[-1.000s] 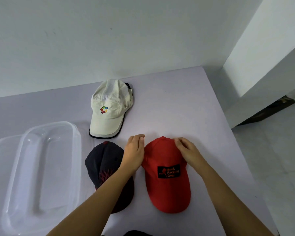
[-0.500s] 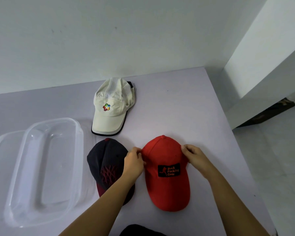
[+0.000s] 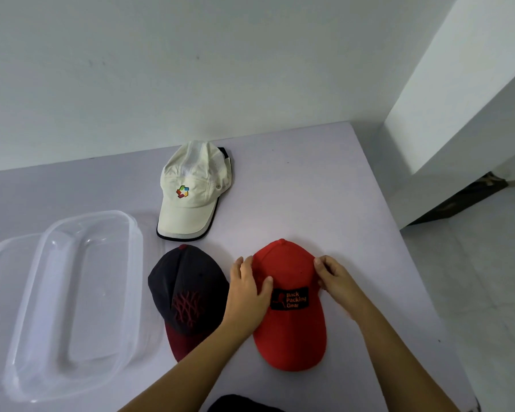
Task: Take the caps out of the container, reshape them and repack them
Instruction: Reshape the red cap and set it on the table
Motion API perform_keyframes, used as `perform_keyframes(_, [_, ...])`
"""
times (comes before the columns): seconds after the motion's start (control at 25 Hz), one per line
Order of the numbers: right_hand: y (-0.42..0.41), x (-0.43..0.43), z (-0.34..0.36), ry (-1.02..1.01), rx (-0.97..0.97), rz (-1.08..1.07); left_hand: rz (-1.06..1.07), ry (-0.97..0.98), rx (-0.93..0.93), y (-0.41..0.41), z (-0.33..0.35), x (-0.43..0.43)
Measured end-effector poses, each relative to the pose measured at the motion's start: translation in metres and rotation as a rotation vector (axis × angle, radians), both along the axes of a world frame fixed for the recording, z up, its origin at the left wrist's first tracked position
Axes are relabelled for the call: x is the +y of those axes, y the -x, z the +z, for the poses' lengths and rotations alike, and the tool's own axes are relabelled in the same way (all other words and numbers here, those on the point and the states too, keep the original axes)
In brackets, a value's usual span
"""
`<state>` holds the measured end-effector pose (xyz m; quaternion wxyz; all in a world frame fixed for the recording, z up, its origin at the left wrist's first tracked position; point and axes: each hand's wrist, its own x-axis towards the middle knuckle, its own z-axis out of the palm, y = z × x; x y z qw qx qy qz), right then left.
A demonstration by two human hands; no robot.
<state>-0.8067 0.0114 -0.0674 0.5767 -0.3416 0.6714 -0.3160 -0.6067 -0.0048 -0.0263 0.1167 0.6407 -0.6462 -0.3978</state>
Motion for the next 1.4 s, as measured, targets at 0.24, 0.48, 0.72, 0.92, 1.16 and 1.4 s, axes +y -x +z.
perform_keyframes(0.24, [-0.012, 0.001, -0.002, 0.035, -0.044, -0.038, -0.544, 0.434, -0.331, -0.007, -0.041, 0.061])
perform_keyframes(0.48, [-0.012, -0.007, -0.001, 0.073, 0.044, -0.018, -0.731, 0.483, -0.470, -0.019, -0.065, 0.073])
perform_keyframes(0.72, [-0.022, -0.032, 0.018, 0.093, 0.267, 0.098, -0.663, 0.533, -0.501, -0.017, -0.069, 0.074])
perform_keyframes(0.92, [-0.035, -0.060, 0.024, 0.117, 0.419, 0.221, -0.620, 0.502, -0.495, -0.013, -0.072, 0.074])
perform_keyframes(1.16, [-0.034, -0.065, 0.034, 0.085, 0.361, 0.092, -0.419, 0.500, -0.189, -0.021, -0.044, 0.066])
perform_keyframes(1.4, [-0.056, -0.092, 0.037, 0.003, 0.438, 0.312, 0.311, -0.226, 0.196, -0.019, -0.025, 0.027])
